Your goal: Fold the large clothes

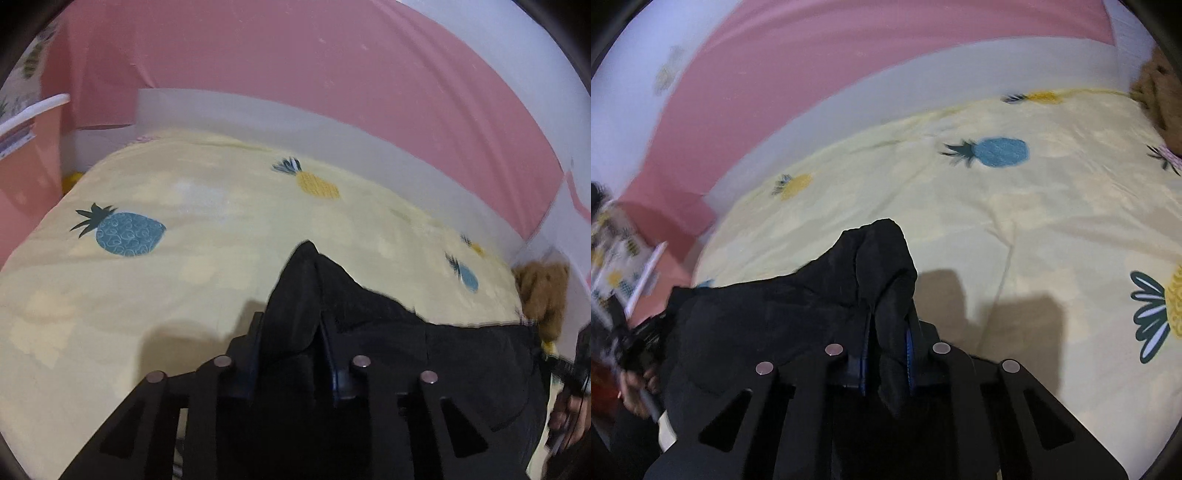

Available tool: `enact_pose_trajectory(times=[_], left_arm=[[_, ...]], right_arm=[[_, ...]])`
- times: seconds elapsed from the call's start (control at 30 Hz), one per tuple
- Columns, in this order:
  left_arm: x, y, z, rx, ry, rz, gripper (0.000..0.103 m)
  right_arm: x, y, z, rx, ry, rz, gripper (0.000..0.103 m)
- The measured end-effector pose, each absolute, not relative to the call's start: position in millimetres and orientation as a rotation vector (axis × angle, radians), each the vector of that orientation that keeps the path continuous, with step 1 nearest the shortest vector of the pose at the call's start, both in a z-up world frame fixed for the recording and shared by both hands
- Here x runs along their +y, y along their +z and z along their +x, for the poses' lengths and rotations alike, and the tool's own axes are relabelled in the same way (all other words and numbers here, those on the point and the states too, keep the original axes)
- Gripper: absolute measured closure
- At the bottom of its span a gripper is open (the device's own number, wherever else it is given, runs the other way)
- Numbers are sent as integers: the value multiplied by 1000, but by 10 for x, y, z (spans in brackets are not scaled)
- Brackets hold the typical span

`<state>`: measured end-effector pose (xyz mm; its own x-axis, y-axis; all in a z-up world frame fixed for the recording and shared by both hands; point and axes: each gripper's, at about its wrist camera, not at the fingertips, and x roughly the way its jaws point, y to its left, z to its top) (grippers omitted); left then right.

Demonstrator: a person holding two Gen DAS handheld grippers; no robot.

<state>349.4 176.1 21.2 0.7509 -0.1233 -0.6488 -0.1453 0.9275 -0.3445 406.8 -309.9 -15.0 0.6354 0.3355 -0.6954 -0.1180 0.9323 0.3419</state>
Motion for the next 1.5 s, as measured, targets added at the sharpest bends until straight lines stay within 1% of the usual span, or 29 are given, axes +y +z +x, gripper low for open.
enact_pose_trajectory(times=[0.03, 0.13, 0.2, 0.43, 0.53, 0.63, 0.67, 0.7, 0.73, 0.77, 0.8, 0.87, 0.97, 1.1, 1.2, 1.27, 1.3, 1.37, 1.5], left_arm=[[1781, 176, 3543, 730, 25, -393, 77], [1733, -182, 3783, 813, 100, -333, 77], [1731, -448, 3846, 844, 129, -341, 77], [1692, -572, 3836, 806, 154, -335, 77], [1656, -529, 3861, 820, 169, -322, 75], [1690, -390, 3855, 832, 162, -320, 75], [1718, -346, 3851, 827, 158, -320, 74], [1739, -278, 3823, 821, 151, -320, 69], [1768, -196, 3784, 811, 145, -321, 66], [1792, -121, 3746, 797, 143, -321, 59], [1815, -48, 3708, 780, 144, -319, 54], [1856, 139, 3623, 744, 149, -306, 49], [1802, 384, 3509, 700, 135, -292, 49], [1283, 547, 3471, 695, -21, -236, 46], [756, 423, 3605, 750, -187, -185, 46], [482, 186, 3788, 815, -201, -118, 46], [418, 56, 3874, 849, -194, -100, 46], [396, -143, 4004, 853, -173, -97, 45], [422, -288, 4120, 834, -168, -132, 45]], right_arm=[[-3036, -264, 4149, 875, 235, 247, 88], [-2890, -645, 4300, 954, 184, 196, 88], [-2849, -785, 4324, 960, 161, 175, 88], [-2820, -918, 4350, 957, 126, 149, 85], [-2799, -836, 4323, 945, 103, 127, 82], [-2838, -638, 4208, 913, 84, 104, 75], [-2866, -512, 4134, 883, 81, 95, 65], [-2875, -446, 4108, 864, 77, 93, 57], [-2893, -339, 4050, 834, 74, 92, 55], [-2912, -200, 3972, 800, 75, 91, 55], [-2910, -126, 3938, 785, 76, 90, 55], [-2871, 73, 3816, 738, 87, 83, 53], [-2646, 170, 3720, 726, 146, 60, 49], [-2144, 3, 3764, 783, 257, -12, 49], [-1956, -253, 3949, 864, 260, -50, 49], [-1916, -450, 4112, 909, 246, -53, 45], [-1932, -481, 4133, 908, 248, -46, 45], [-1959, -579, 4224, 909, 247, -23, 45], [-1950, -731, 4313, 911, 240, -23, 44]])
